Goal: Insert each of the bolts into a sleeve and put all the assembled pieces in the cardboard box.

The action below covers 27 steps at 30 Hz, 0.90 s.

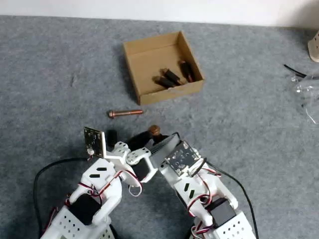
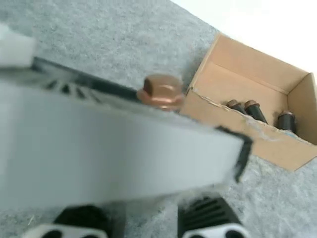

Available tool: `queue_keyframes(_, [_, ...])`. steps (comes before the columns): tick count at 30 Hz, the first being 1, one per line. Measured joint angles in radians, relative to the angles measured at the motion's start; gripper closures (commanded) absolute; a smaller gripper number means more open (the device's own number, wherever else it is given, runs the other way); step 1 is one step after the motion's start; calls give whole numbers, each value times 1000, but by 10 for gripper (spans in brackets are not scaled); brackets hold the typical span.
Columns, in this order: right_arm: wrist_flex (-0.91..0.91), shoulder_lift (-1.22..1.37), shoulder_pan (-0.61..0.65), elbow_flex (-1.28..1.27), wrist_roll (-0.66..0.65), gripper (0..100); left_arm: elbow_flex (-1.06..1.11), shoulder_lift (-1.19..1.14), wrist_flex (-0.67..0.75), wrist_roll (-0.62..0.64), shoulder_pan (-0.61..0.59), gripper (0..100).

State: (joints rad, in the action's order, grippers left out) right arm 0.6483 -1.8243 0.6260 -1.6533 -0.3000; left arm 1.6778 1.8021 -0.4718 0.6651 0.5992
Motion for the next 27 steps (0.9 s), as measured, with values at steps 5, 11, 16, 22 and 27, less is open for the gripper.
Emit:
queue_keyframes(5, [0,0,-63,0,0,994,0,0,0,2,-34,748])
queue_keyframes(11, [0,2,-72,-2,-2,994,-2,2,0,2,-94,748])
queue_keyframes(16, [0,2,-72,-2,-2,994,-2,2,0,2,-112,748])
queue_keyframes(22, [0,2,-72,-2,-2,994,-8,2,0,43,-316,859])
queue_keyframes(27, [0,2,-72,-2,-2,994,-9,2,0,-48,-427,976])
